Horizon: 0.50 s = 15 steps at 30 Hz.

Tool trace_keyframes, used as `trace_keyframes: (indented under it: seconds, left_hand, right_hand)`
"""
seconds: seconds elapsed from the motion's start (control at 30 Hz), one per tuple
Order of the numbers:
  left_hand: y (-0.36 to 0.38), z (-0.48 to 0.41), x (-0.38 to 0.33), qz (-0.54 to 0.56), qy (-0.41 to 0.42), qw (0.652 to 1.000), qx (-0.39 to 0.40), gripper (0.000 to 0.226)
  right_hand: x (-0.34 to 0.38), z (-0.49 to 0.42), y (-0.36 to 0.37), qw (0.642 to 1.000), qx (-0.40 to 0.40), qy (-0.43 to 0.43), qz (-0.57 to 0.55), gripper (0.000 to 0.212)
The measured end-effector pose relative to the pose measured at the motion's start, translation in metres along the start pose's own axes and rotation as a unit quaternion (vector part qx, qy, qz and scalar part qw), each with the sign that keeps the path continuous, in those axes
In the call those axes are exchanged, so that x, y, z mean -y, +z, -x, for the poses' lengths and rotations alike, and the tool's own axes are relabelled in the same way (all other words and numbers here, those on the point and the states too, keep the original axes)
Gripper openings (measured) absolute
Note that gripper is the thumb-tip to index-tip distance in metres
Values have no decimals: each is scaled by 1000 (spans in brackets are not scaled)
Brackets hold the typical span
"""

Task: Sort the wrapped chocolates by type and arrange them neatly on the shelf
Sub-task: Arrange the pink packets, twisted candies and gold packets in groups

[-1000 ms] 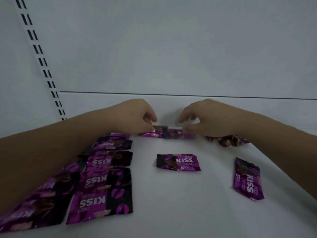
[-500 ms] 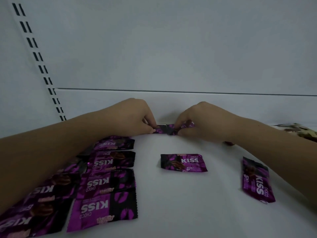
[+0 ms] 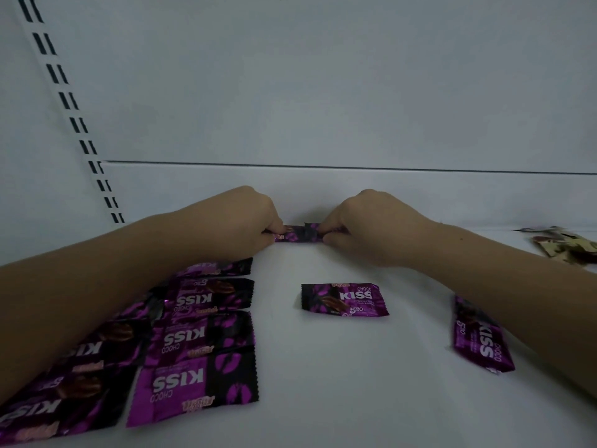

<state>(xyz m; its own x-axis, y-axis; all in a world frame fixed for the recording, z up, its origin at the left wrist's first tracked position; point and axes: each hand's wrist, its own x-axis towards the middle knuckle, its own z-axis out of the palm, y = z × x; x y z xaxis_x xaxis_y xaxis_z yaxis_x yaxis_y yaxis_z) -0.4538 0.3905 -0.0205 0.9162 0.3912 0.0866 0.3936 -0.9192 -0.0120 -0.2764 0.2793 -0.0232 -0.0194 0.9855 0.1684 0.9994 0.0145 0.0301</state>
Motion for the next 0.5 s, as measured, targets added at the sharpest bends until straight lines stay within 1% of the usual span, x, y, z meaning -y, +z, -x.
trace_keyframes:
  seconds: [0.23,0.4,0.5]
  left_hand:
    - [0,2,2,14,-18,1000,0,32]
    - [-1,4,1,22,-25,999,2,28]
    - [-3,6,-3,30,-34,999,-12,31]
  right_hand:
    - [3,0,2,1000,-1,0,-7,25]
    - [3,0,1,1000,-12,-2,-10,23]
    - [3,0,-1,1000,-12,-1,-25,23]
